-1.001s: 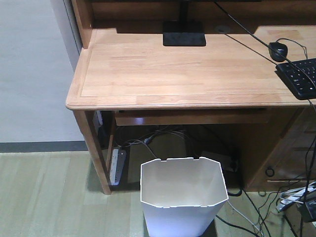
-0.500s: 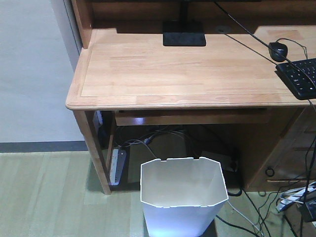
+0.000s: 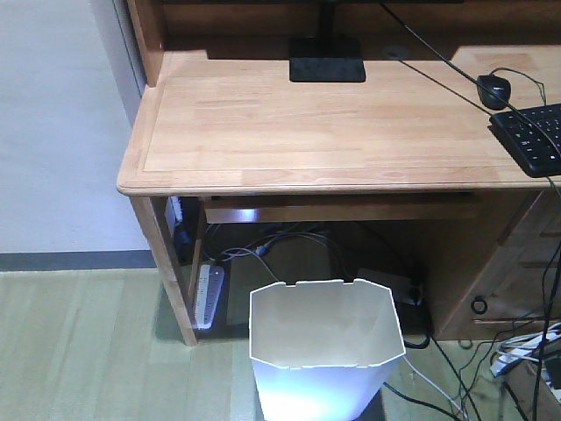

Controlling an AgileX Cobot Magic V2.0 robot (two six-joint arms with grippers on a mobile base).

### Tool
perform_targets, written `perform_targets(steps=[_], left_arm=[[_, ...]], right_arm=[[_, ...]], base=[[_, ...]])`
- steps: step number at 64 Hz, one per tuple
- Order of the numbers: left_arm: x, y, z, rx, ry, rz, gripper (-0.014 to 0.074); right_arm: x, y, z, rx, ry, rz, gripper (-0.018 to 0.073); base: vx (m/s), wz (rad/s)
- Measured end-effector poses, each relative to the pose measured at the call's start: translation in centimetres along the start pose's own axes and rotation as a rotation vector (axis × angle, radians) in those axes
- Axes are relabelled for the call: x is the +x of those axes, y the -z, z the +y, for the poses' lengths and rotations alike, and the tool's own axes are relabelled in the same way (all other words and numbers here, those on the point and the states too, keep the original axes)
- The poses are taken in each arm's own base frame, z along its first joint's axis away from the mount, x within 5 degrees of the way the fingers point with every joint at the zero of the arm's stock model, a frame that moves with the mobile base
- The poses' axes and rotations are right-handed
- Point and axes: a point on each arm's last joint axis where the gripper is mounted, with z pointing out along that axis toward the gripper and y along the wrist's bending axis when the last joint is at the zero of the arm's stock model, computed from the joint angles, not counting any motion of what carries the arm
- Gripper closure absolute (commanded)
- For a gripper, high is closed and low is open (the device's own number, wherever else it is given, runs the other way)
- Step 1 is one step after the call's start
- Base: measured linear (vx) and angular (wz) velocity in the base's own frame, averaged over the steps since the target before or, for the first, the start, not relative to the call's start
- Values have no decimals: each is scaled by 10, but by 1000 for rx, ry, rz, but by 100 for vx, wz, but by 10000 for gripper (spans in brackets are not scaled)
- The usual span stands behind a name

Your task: Move trash bin to bedside with robot

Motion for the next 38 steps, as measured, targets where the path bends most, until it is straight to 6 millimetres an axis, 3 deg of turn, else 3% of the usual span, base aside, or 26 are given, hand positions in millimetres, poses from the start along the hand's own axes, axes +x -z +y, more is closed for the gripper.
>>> perform_targets(steps=[8, 20, 28, 38], left_arm=[[0, 0, 0, 0, 0, 0, 602], [0, 0, 0, 0, 0, 0, 602], [0, 0, 0, 0, 0, 0, 602], [0, 0, 0, 0, 0, 0, 602]], right_arm=[[-8, 0, 0, 1, 4, -13, 570], [-54, -8, 0, 7, 16, -10, 570], [-72, -25, -1, 14, 16, 110, 570], [-72, -51, -2, 22, 16, 320, 570]], base=[[0, 0], [0, 0], [0, 0], [0, 0]])
